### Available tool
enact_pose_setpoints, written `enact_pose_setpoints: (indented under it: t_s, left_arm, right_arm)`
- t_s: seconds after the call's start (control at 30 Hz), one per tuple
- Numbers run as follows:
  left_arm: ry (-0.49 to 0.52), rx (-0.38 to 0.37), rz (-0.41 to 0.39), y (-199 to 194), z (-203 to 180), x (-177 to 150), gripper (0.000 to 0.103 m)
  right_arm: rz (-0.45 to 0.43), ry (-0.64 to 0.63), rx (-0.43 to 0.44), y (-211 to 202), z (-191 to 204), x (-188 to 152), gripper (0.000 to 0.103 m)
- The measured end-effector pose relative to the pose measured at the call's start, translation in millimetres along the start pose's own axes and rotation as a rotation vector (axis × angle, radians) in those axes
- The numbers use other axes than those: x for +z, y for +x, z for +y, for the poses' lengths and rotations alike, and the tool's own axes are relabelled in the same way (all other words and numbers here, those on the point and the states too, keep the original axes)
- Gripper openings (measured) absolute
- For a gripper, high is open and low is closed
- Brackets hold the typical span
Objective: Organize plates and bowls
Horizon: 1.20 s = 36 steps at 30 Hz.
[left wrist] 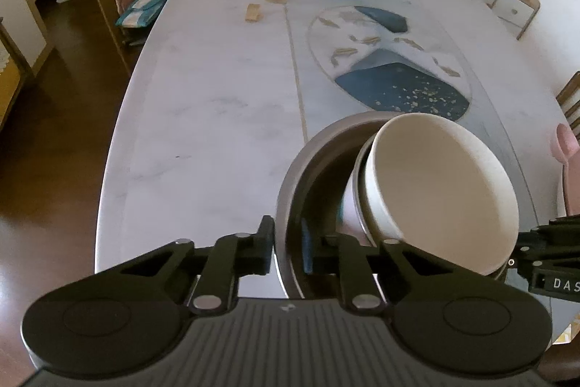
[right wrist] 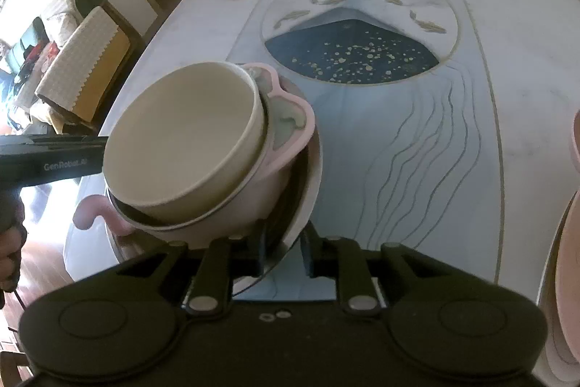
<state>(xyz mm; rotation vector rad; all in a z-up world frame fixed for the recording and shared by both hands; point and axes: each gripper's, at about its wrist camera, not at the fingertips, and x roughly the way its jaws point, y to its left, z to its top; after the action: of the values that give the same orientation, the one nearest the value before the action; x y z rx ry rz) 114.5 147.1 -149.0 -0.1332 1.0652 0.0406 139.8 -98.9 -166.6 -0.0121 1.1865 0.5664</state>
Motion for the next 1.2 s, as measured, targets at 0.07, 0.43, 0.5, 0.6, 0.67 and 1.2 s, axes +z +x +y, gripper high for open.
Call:
enact_pose_setpoints:
  t_s: [0.07, 0.43, 0.5, 0.6, 0.67, 1.2]
  left_arm:
    - [0.000, 0.003, 0.000, -1, -1, -1, 0.011]
    - [-0.003, 0.004, -0.011, -12, -13, -11, 0.011]
    - [-0.004, 0.003, -0.016, -15, -16, -13, 0.011]
    - [0.003, -0.001, -0.024, -18, -21, -14, 0.011]
    - [-0.002, -0.011, -0.025, -22, -24, -14, 0.010]
    - [0.095, -0.098, -0.076, -69, -95, 20, 0.011]
  right_arm:
    - [-0.005, 0.001, -0.010, 0, 0, 0, 0.018]
    - [-0.021, 0.018, -0.031, -11, -7, -2, 0.016]
    - [-0.030, 0.013, -0.033, -14, -9, -4, 0.016]
    - [-0.049, -0.002, -0.045, -20, -9, -8, 0.016]
    - [-0.065, -0.011, -0.048, -26, -10, -10, 0.016]
    - [-0.186, 0.069, -0.088, -111, -44, -15, 0.016]
